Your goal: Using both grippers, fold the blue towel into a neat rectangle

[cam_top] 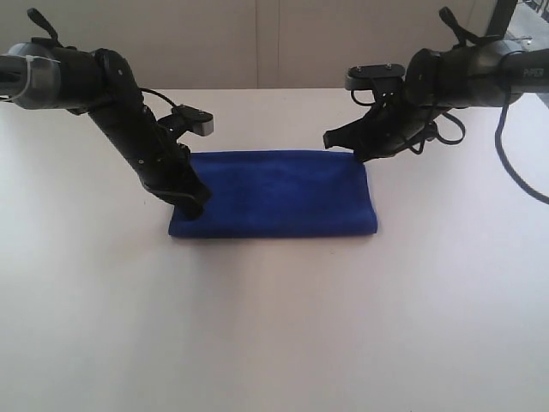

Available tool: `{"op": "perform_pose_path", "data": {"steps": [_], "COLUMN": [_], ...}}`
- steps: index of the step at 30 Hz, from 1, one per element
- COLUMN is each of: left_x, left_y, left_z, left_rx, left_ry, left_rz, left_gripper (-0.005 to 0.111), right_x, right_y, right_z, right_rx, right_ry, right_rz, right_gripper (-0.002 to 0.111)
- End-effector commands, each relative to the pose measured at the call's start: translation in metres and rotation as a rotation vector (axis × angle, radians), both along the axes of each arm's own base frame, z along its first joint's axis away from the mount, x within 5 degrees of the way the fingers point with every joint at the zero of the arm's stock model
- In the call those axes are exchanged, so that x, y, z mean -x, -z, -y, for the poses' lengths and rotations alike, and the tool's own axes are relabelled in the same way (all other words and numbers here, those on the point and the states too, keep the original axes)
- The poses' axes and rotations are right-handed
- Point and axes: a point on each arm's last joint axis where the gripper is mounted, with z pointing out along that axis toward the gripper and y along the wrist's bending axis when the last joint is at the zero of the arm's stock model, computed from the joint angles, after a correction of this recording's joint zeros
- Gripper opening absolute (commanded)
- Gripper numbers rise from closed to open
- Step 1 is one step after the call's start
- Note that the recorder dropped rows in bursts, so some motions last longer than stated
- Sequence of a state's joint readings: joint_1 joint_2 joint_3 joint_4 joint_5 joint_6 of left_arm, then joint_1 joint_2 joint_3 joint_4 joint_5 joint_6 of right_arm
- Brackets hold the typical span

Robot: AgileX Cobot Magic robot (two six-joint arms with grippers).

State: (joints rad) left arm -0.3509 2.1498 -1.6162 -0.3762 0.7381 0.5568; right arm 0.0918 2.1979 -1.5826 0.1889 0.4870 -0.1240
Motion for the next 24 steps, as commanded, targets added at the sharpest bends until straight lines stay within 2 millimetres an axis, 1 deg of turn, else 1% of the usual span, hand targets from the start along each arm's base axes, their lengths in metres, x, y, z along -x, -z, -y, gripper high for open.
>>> {"op": "perform_pose_path", "data": {"steps": [1, 10, 11, 12, 14, 15, 17, 21, 24], "left_x": [0.001, 0.001, 0.001, 0.001, 0.001, 0.001, 0.001, 0.002, 0.002], "left_y": [-0.003, -0.003, -0.003, -0.003, -0.003, -0.003, -0.003, -0.003, -0.003], "left_z": [0.000, 0.000, 0.000, 0.000, 0.000, 0.000, 0.000, 0.000, 0.000], "left_rx": [0.010, 0.010, 0.010, 0.010, 0.010, 0.010, 0.010, 0.010, 0.010], "left_ry": [-0.002, -0.002, -0.002, -0.002, -0.003, -0.003, -0.003, -0.001, -0.001], "left_rz": [-0.014, -0.014, -0.014, -0.014, -0.016, -0.016, -0.016, -0.020, -0.020], "left_gripper": [0.000, 0.000, 0.000, 0.000, 0.000, 0.000, 0.000, 0.000, 0.000], "right_x": [-0.001, -0.001, -0.001, 0.000, 0.000, 0.000, 0.000, 0.000, -0.002], "right_y": [-0.005, 0.003, 0.004, 0.004, 0.001, -0.005, -0.011, -0.022, -0.012], "right_z": [0.005, 0.005, 0.005, 0.005, 0.005, 0.005, 0.005, 0.003, 0.000], "right_rx": [0.054, 0.060, 0.060, 0.060, 0.059, 0.059, 0.058, 0.022, 0.000], "right_ry": [-0.030, -0.035, -0.035, -0.036, -0.036, -0.035, -0.034, -0.015, -0.002], "right_rz": [0.029, 0.001, -0.002, -0.004, 0.001, 0.014, 0.030, 0.059, 0.058], "right_gripper": [0.000, 0.001, 0.002, 0.009, 0.017, 0.023, 0.026, 0.025, 0.016]}}
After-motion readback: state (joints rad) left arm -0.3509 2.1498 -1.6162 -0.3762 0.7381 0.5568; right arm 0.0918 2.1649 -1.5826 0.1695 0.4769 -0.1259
